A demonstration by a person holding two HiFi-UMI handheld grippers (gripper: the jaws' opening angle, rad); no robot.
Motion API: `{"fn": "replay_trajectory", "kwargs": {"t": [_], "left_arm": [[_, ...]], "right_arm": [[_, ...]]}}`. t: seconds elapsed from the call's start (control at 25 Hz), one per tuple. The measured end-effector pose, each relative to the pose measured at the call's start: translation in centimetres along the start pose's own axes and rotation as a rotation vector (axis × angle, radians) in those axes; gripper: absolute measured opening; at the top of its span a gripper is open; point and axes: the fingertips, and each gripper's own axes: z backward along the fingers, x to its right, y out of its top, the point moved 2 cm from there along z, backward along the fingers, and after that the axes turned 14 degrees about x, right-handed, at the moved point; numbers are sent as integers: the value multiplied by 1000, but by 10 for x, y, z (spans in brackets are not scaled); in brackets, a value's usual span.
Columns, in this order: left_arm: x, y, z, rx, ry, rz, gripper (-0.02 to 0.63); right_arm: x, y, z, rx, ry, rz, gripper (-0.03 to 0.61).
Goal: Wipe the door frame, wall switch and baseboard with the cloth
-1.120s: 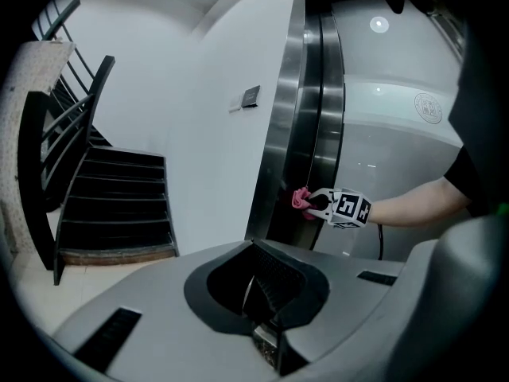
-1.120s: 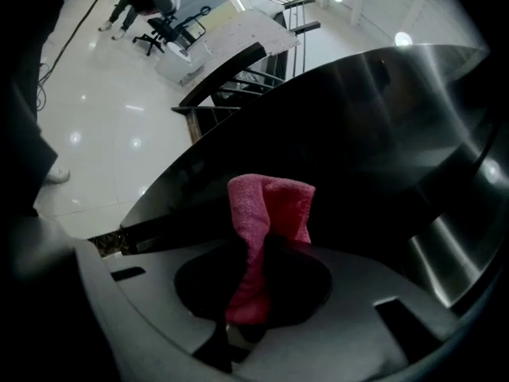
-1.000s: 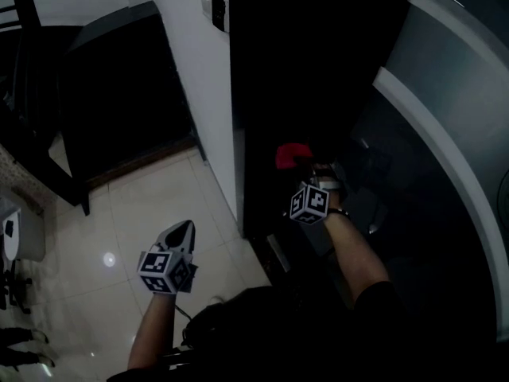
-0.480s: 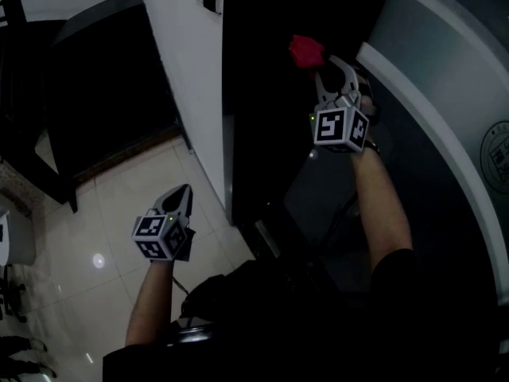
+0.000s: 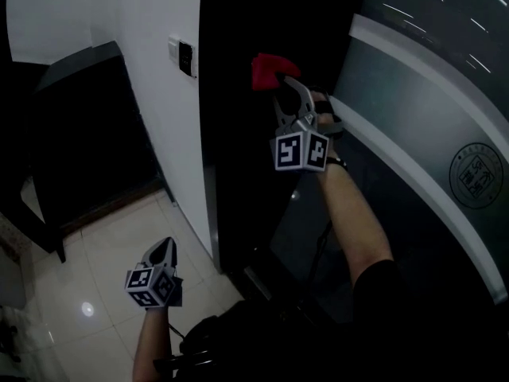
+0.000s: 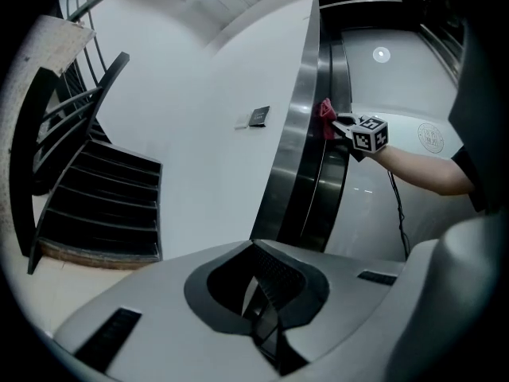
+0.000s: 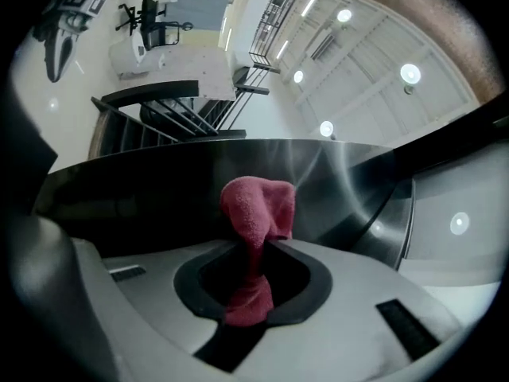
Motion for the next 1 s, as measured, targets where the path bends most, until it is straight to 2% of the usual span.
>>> {"fn": "replay_trajectory", "kwargs": {"t": [0.52,1.0], "left_arm": [[-4,-5,5,-46,15,-47,0],[20,-5,1,-75,-36,-89,0]], "right_arm": [[-90,-12,25,24,108,-36,66],[-146,-14,50,1,212,-92,66]]}}
